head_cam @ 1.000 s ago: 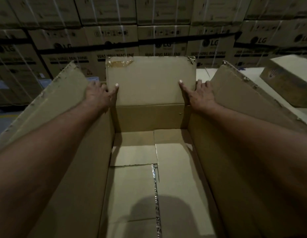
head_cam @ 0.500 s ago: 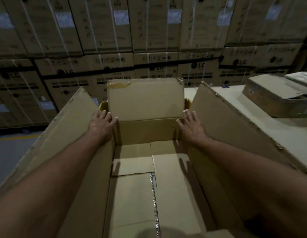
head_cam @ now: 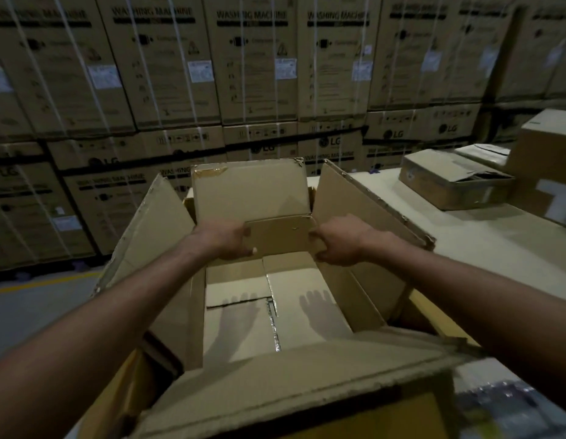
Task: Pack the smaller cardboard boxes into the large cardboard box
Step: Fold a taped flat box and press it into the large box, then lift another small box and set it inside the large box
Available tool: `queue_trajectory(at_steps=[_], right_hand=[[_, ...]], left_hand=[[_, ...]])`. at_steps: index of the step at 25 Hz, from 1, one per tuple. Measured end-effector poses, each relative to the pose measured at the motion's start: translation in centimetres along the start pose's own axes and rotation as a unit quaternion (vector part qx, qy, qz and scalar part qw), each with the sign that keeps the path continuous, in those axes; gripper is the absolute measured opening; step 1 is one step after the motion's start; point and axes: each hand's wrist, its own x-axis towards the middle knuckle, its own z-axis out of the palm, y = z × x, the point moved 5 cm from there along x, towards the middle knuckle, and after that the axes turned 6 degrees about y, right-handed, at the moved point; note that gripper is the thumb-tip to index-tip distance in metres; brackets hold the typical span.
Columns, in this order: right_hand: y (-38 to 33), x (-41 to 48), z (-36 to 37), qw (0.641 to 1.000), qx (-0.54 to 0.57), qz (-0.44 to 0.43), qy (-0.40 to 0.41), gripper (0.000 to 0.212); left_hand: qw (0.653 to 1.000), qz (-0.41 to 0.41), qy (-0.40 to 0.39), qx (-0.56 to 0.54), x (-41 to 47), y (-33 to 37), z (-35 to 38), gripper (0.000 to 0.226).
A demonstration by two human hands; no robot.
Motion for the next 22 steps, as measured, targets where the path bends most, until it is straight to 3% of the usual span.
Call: queue_trajectory(at_steps=[5, 10, 13, 18, 22], right_hand=[[1.2, -9.4, -4.3, 0.983, 0.107, 0.041, 0.146, 0.054], [3.4, -22.7, -6.1, 0.898, 0.253, 0.081, 0.35, 0.044], [6.6, -30.9, -4.3, 0.848, 0.3, 0.104, 0.424, 0.039], [15.0, -41.8, -0.4, 0.874, 0.061, 0.167, 0.452, 0.048], [23.5, -47.5, 1.1, 0.866, 0.015, 0.223, 0.447, 0.052]], left_hand=[[0.981, 0.037, 0.144, -0.121, -9.6, 6.2, -7.1, 0.058], [0.906, 0.034, 0.351, -0.236, -20.0, 15.6, -11.5, 0.045], [0.877, 0.036, 0.412, -0.245, -23.3, 24.0, -11.8, 0.043], [0.878, 0.086, 0.444, -0.157, -23.8, 39.3, -11.2, 0.053], [0.875, 0.141, 0.431, -0.172, -21.3, 49.4, -12.3, 0.058]])
